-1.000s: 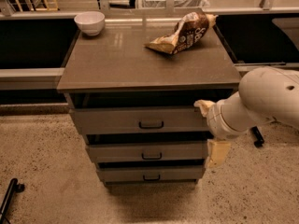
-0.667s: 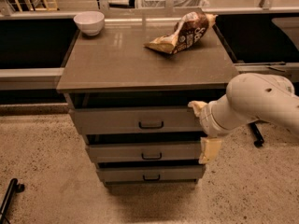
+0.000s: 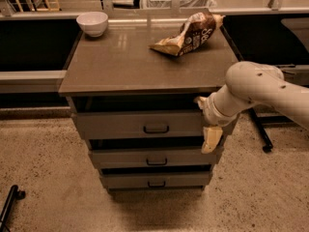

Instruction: Open top drawer

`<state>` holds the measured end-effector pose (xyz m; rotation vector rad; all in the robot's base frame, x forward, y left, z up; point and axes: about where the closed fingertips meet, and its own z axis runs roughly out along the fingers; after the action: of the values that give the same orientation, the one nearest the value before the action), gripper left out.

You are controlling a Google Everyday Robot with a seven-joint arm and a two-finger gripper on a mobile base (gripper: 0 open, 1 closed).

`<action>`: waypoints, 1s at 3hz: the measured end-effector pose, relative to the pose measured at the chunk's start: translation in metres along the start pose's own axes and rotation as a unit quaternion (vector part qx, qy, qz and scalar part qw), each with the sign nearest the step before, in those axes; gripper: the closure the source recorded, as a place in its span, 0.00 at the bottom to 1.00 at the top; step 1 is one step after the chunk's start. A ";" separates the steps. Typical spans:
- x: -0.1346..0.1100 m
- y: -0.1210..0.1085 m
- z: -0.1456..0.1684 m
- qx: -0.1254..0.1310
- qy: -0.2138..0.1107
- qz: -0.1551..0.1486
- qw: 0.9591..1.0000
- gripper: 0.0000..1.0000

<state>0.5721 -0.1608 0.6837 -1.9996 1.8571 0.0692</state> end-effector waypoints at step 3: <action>0.012 -0.017 0.039 -0.041 0.011 0.038 0.998 0.35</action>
Offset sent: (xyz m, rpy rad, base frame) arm 0.0374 0.0019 -0.0320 -0.0228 0.1021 -0.0581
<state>0.5986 -0.1586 0.6486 -1.9897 1.9740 0.1476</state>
